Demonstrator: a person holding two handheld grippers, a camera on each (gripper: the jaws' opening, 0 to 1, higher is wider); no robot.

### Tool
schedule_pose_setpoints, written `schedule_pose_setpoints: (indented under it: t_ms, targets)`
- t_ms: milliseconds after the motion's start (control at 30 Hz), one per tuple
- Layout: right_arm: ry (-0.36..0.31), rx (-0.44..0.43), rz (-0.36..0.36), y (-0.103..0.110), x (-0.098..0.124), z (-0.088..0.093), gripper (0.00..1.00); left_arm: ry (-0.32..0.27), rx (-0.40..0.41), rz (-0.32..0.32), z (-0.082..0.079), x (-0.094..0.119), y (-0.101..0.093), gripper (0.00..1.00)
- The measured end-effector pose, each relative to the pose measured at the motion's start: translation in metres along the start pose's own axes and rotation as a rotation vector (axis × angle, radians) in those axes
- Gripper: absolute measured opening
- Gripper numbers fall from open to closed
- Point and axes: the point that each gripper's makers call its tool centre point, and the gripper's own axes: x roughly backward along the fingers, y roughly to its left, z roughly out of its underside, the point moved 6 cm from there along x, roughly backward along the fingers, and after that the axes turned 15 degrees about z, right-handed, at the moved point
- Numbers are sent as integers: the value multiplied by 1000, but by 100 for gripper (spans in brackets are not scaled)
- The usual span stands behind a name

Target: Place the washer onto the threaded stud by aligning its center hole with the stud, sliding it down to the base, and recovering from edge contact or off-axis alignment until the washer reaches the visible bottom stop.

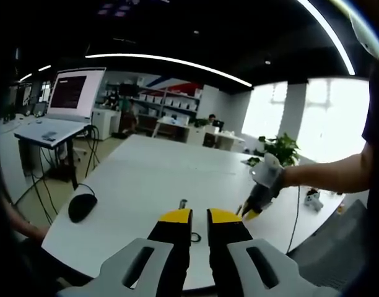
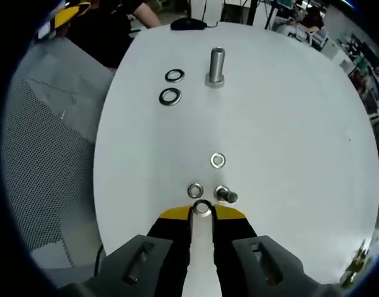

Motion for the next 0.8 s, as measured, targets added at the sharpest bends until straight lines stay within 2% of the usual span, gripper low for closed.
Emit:
schedule_pose_setpoints:
  t_ms: [233,500,633,800]
  targets:
    - [-7,-6,20,-12,12,-2,13,1,0,0,0,0,0,7]
    - [-51,-53,45,-28,26,-5,13,6,-1,0,0,0,0,7]
    - [-61,-66,45,-34,26,-7,13,6,-1,0,0,0,0,7]
    - [-62,-45,34,-30,24,-12,13,7,-1,0,0,0,0,7]
